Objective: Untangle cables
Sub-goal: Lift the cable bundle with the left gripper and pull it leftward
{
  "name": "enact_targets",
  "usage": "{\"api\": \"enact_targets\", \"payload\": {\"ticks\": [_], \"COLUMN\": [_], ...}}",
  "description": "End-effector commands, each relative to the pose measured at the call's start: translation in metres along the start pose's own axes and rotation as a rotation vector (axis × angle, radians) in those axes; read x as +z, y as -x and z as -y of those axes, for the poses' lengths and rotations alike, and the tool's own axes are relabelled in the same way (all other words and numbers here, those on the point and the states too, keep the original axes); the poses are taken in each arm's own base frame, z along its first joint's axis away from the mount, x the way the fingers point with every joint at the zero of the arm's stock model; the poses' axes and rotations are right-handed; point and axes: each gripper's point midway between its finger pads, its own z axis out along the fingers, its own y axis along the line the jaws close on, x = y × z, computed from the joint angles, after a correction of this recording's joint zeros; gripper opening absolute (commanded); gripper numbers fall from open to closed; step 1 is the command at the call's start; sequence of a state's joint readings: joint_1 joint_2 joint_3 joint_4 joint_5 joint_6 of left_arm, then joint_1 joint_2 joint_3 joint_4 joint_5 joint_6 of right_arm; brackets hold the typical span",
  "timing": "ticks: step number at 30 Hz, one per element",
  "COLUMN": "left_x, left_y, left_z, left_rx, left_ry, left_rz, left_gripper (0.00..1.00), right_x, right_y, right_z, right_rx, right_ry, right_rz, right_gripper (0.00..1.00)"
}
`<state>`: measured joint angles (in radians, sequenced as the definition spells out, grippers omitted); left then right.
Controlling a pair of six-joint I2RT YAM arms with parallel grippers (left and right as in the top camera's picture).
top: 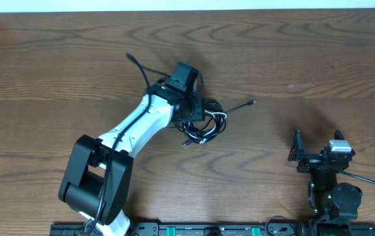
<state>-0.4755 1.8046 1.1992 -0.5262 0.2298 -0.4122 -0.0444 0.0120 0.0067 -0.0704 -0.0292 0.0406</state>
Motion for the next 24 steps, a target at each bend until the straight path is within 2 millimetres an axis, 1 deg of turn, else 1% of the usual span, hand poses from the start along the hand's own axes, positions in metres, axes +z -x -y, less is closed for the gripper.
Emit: {"api": "enact_targets", "payload": {"ticks": [1,2,5,6,7,9,11,16,20,24], "left_x": [0.0,0.0,0.001,0.001,0.001,0.0,0.0,0.003,0.014,0.034], "left_y": [0.013,0.014,0.022,0.024,0.026,0.028,0.027,0.025,0.02,0.011], "left_z": [-0.022,-0.02,-0.016,-0.015,-0.014,-0.012,-0.013,-0.011,-0.015,-0.023], "left_rx": [0.298,0.326,0.39,0.418,0.456,0.521,0.583,0.672,0.673,0.669], "left_ry": [0.178,0.175,0.167,0.165,0.165,0.167,0.171,0.162,0.163,0.169], "left_rz": [0.068,0.073,0.102,0.109,0.115,0.118,0.113,0.095,0.064,0.009], "left_gripper": [0.63,0.66,0.68,0.72,0.73,0.76,0.81,0.83,0.83,0.83], "right_x": [0.0,0.0,0.0,0.0,0.0,0.0,0.0,0.0,0.0,0.0], "right_y": [0.0,0.0,0.0,0.0,0.0,0.0,0.0,0.0,0.0,0.0], "right_z": [-0.001,-0.001,-0.001,-0.001,-0.001,-0.001,-0.001,-0.001,-0.001,-0.001], "right_rx": [-0.013,-0.013,-0.013,-0.013,-0.013,-0.013,-0.013,-0.013,-0.013,-0.013], "right_ry": [0.003,0.003,0.002,0.003,0.002,0.002,0.003,0.003,0.003,0.002], "right_rz": [0.001,0.001,0.001,0.001,0.001,0.001,0.001,0.001,0.001,0.001], "right_gripper": [0.99,0.99,0.99,0.99,0.99,0.99,0.99,0.99,0.99,0.99]}}
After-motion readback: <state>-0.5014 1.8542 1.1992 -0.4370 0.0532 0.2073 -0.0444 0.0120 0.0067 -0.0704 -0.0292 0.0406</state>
